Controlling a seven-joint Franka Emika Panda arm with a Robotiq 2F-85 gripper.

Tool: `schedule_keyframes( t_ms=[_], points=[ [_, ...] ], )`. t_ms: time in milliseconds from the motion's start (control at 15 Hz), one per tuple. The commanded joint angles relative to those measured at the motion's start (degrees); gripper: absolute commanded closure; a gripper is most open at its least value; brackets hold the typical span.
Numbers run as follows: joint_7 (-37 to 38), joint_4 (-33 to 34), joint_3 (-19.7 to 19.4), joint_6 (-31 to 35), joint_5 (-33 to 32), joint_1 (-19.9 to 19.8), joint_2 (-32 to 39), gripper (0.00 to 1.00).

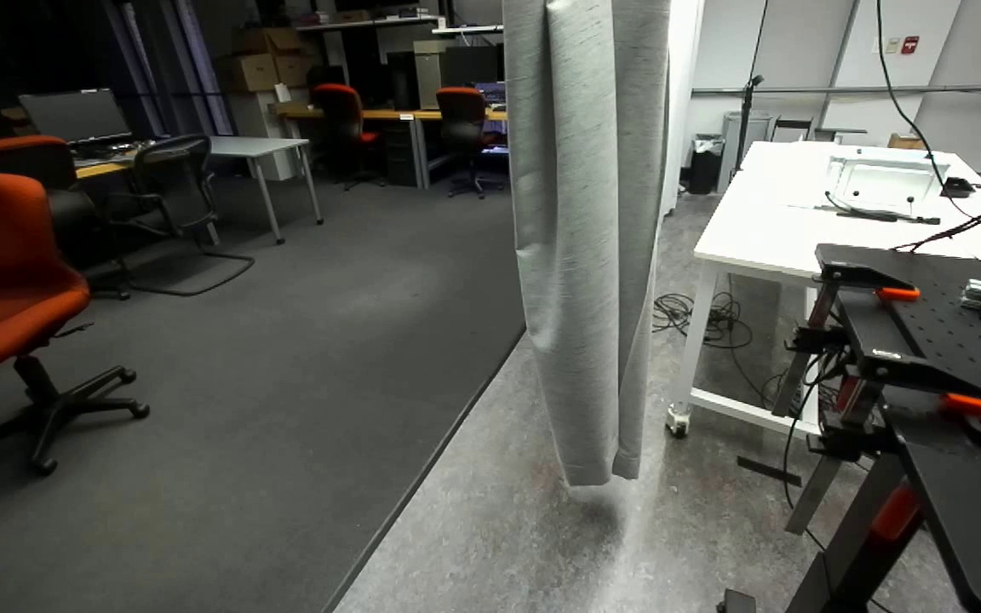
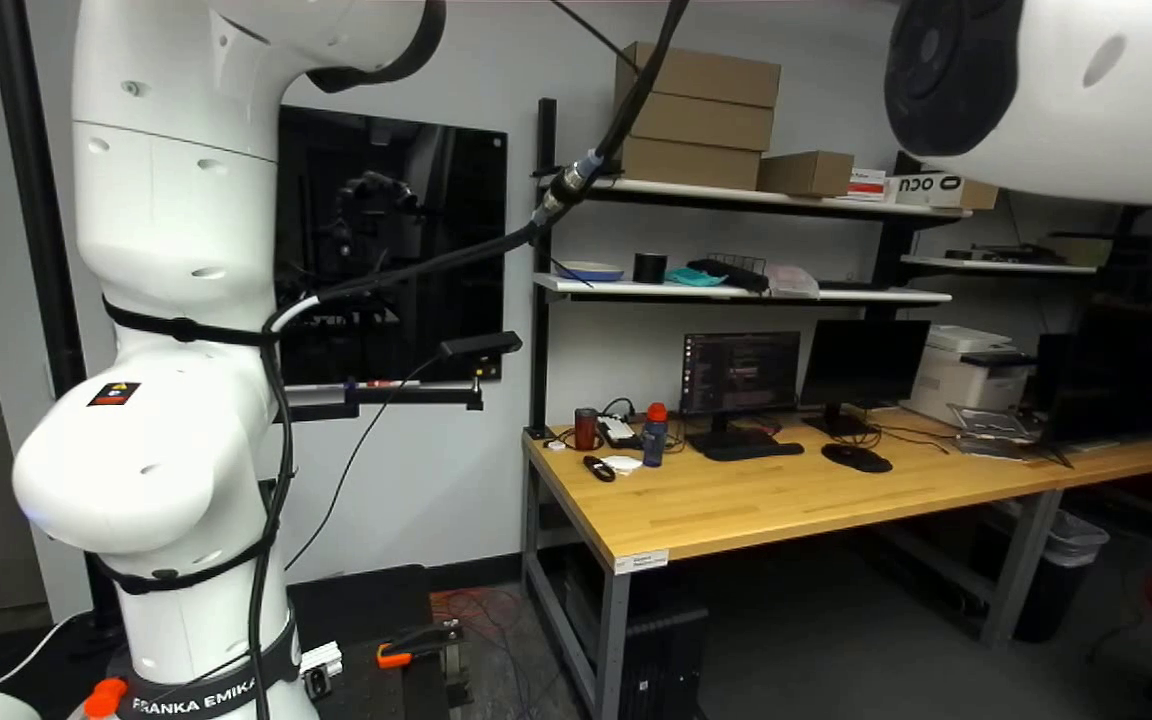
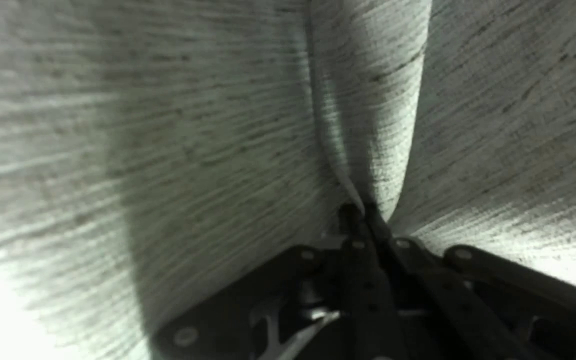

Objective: Draw the curtains open

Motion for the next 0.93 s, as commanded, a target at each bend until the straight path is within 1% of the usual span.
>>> schedule_keyframes(
  t_ms=[0,133,267,400,533,667,733,867],
  points=[
    [7.54,0.14,-3.31,2.24,0.0,-3.22,0.27,0.99],
    [9.73,-2.79,-5.65,1.81,0.0,-5.55,-1.34,0.99],
    [12.51,-3.66,-8.29,2.27,0.0,-7.54,-1.48,0.99],
    [16.0,-2.92,-10.14,2.93,0.0,-8.49,-0.44,0.99],
    [15.58,-2.42,-9.72,2.57,0.0,-7.07,-0.68,0.99],
    [12.1,-3.99,-7.63,2.5,0.0,-4.55,-2.36,0.99],
    [11.08,-6.62,-5.24,2.55,-2.56,-2.61,-4.29,0.99],
    [10.13,-8.64,-2.19,3.58,-4.02,0.07,-4.83,0.99]
  ],
)
